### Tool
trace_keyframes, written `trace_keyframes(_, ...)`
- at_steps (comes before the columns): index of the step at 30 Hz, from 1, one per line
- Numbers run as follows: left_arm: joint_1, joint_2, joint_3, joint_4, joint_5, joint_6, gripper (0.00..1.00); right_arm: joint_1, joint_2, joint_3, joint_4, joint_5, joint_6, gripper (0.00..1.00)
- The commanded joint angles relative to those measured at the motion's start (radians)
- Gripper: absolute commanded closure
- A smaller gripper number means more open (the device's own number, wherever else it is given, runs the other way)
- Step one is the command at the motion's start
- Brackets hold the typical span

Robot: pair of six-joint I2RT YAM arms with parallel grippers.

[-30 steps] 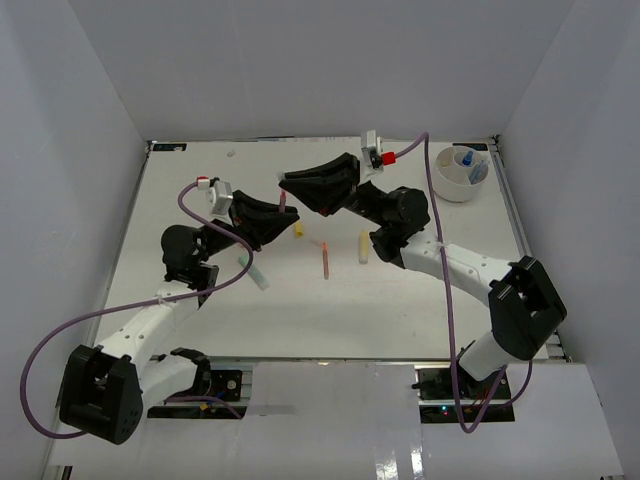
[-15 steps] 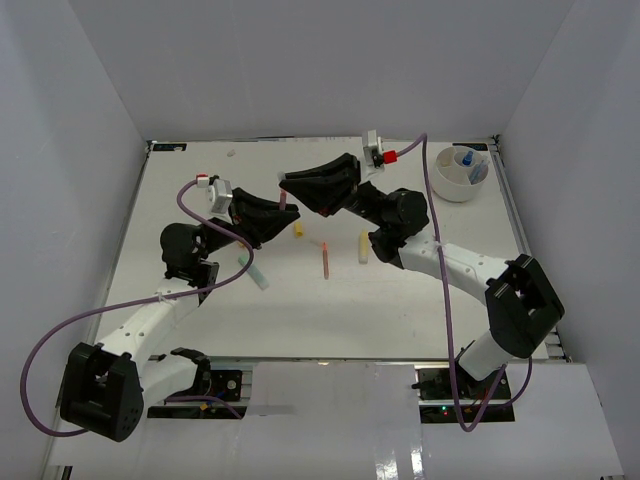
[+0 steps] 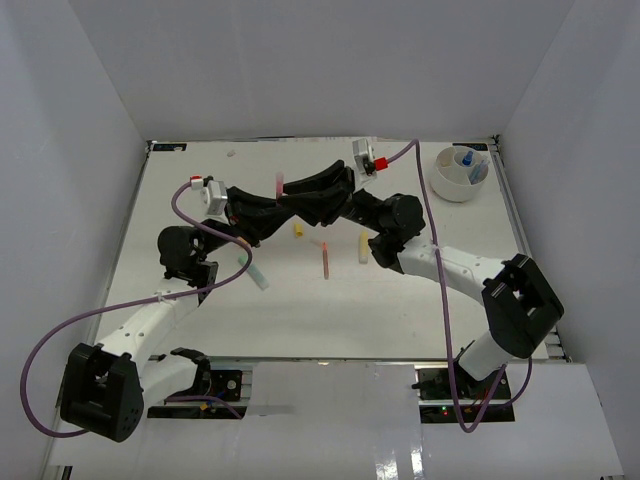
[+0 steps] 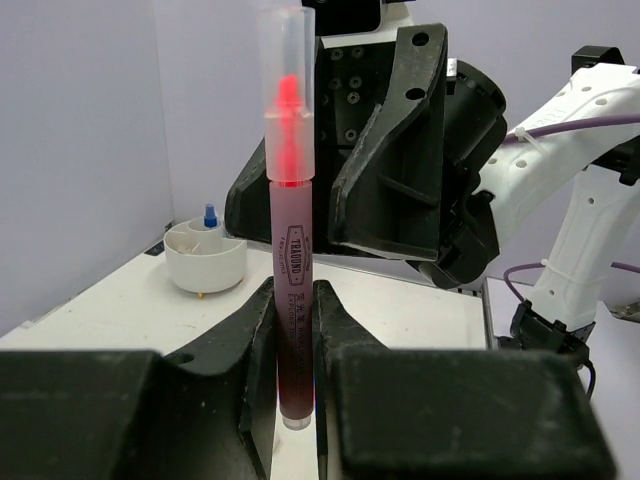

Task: Sort the stationery into containers
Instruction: Close the pen cap on the pen.

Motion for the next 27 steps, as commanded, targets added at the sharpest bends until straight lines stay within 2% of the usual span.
trace_keyframes(1, 0.002, -0.02, -0.008, 0.036, -0.01, 0.014, 1.0, 0.004, -0.02, 0.001, 0.029, -0.008, -0.019, 0.6)
trace_keyframes(3, 0.002, -0.024, -0.008, 0.026, -0.012, 0.019, 1.0, 0.006, -0.029, -0.005, 0.016, -0.011, -0.03, 0.56)
trace_keyframes(8, 0.002, -0.038, -0.008, -0.009, -0.01, 0.04, 1.0, 0.006, -0.097, -0.042, -0.078, -0.019, -0.103, 0.38)
trace_keyframes(9, 0.002, -0.04, -0.009, -0.029, -0.007, 0.049, 1.0, 0.006, -0.113, -0.047, -0.149, -0.016, -0.147, 0.31)
trace_keyframes(12, 0.002, -0.061, -0.006, -0.116, -0.004, 0.08, 1.0, 0.006, -0.187, -0.041, -0.299, 0.004, -0.227, 0.19)
trace_keyframes(13, 0.002, -0.066, 0.002, -0.151, -0.007, 0.109, 1.0, 0.006, -0.208, -0.036, -0.404, 0.015, -0.285, 0.13)
trace_keyframes(15, 0.002, -0.086, 0.005, -0.228, -0.01, 0.137, 1.0, 0.006, -0.26, -0.018, -0.497, 0.044, -0.329, 0.08)
trace_keyframes(20, 0.002, -0.118, 0.015, -0.358, -0.026, 0.215, 1.0, 0.006, -0.338, 0.059, -0.77, 0.123, -0.422, 0.08)
trace_keyframes(27, 0.0, -0.123, 0.026, -0.429, 0.002, 0.25, 1.0, 0.009, -0.306, 0.189, -0.905, 0.182, -0.395, 0.14)
